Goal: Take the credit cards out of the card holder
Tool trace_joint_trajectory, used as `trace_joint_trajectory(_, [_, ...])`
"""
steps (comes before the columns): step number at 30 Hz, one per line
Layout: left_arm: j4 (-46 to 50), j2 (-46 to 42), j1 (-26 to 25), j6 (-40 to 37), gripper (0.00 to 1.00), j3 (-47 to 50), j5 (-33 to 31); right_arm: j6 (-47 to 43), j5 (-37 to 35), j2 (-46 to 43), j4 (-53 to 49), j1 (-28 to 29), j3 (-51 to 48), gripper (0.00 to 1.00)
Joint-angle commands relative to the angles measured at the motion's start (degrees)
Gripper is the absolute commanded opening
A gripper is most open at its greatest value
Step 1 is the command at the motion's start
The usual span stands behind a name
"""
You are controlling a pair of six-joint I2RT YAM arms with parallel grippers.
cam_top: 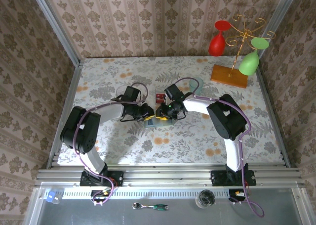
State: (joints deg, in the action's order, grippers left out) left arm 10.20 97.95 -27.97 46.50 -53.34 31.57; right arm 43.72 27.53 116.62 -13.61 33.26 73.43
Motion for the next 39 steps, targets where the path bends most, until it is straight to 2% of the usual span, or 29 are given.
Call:
trace_joint_trajectory(1, [-0.2, 1.2, 0.0, 0.9, 0.21, -0.2, -0.1, 0.4, -0.1, -1.2, -0.3, -0.3, -1.1, 0.27])
trace_joint_trajectory(14, [3.7, 1.9, -0.3, 0.1, 0.21, -1.0, -3.3, 0.3, 0.1, -1.3, -0.5, -0.4, -1.3, 0.27])
trace_joint_trajectory(27, [-3.2, 4.0, -0.2, 3.5, 0.19, 0.1, 1.6, 0.4, 0.1, -1.2, -0.5, -0.4, -1.2, 0.27])
trace_joint_trajectory(39, [-2.9, 2.0, -0.3, 3.9, 0.15, -0.6, 1.7, 0.5, -0.7, -5.1, 1.3, -0.6, -2.7, 0.28])
